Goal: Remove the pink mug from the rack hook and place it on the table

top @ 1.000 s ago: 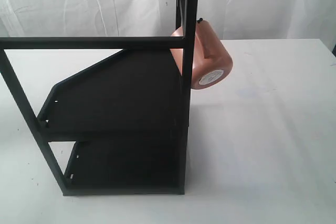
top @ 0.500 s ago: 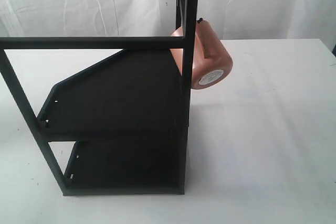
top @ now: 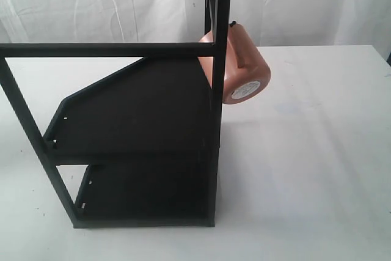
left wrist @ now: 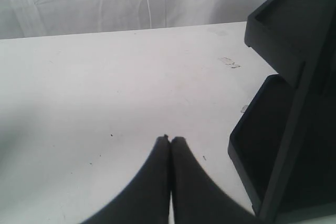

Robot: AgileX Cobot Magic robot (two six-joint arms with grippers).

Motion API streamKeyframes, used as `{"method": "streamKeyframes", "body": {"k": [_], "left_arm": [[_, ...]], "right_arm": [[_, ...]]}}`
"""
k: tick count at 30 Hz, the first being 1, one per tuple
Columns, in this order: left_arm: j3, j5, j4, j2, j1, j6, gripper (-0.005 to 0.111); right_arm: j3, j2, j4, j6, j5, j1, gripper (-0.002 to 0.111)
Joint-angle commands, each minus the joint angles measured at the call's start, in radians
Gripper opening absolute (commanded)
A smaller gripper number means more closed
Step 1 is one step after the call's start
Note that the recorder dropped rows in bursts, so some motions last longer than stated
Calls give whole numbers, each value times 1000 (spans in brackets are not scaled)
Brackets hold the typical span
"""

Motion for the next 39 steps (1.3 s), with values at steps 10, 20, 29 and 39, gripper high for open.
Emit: {"method": "streamKeyframes", "body": {"k": [10, 20, 29, 39], "left_arm": [[4, -4, 2, -4, 3, -1, 0], [4, -4, 2, -4, 3, -1, 0], [4, -4, 2, -4, 3, -1, 0], [4, -4, 2, -4, 3, -1, 0]], "right_arm": [[-325, 542, 557, -992, 198, 82, 28], [-496, 1027, 937, -1536, 136, 199, 47], [-578, 1188, 937, -1556, 92, 265, 53], [-598, 1234, 948, -1565, 31, 280, 51]]}}
